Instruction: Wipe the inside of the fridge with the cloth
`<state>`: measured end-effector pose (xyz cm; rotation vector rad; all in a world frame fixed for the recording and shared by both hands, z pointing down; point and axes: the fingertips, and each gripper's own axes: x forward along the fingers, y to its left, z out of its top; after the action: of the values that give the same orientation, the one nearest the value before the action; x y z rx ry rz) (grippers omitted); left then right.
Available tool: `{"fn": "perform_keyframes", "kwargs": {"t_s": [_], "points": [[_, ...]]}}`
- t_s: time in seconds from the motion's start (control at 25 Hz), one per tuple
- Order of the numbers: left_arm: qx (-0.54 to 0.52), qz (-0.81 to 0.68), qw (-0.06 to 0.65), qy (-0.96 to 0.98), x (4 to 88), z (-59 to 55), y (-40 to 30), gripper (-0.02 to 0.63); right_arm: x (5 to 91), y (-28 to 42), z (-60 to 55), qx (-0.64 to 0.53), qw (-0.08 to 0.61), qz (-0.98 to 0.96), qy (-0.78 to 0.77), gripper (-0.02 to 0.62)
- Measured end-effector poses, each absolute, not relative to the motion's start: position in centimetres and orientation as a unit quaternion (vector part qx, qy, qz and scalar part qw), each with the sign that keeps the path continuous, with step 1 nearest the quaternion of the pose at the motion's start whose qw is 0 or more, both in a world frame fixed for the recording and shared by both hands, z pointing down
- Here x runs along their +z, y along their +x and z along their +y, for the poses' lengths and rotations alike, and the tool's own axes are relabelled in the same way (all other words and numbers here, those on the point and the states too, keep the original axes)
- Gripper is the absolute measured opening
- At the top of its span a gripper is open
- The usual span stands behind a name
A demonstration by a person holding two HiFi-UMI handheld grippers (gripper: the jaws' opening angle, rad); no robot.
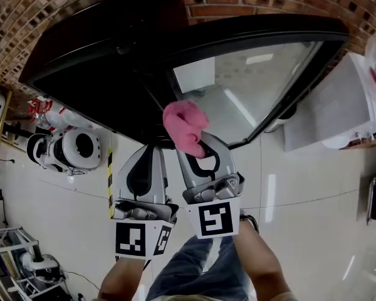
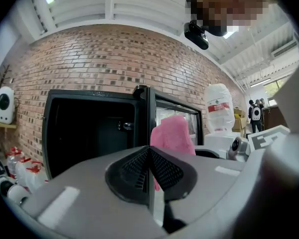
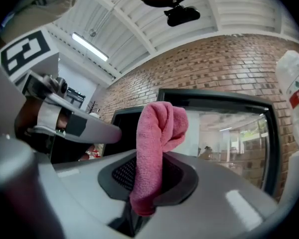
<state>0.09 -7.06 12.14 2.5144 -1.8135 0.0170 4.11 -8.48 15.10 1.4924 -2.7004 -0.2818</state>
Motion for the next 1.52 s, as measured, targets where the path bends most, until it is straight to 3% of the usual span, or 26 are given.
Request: {"fn": "perform_keyframes", "kwargs": {"t_s": [0.28,0.92,1.24,1.52], "points": [[0.002,-0.584,0.029,0.811,12.5,-7.9,3.4,0.012,17.1,8.2,-10.1,-0.082,0.029,-0.868,0.488,0.061],[0.018,-0.623,0.058,0.78,13.4,-8.0,11.0,0.012,18.8,29.3,-17.1,-0.091,0.032,-0.821,0.563,0.061],[0.034,-0.626,0.055,0.777,14.9,-8.1,11.7,0.012,18.1,28.7,-16.6,-0.103,0.001,-0.827,0.552,0.061],[0.039,-0.635,0.06,0.769,16.4,-8.3,7.9,0.012,15.3,21.5,-9.4,-0.043,-0.075,-0.836,0.542,0.06]]}}
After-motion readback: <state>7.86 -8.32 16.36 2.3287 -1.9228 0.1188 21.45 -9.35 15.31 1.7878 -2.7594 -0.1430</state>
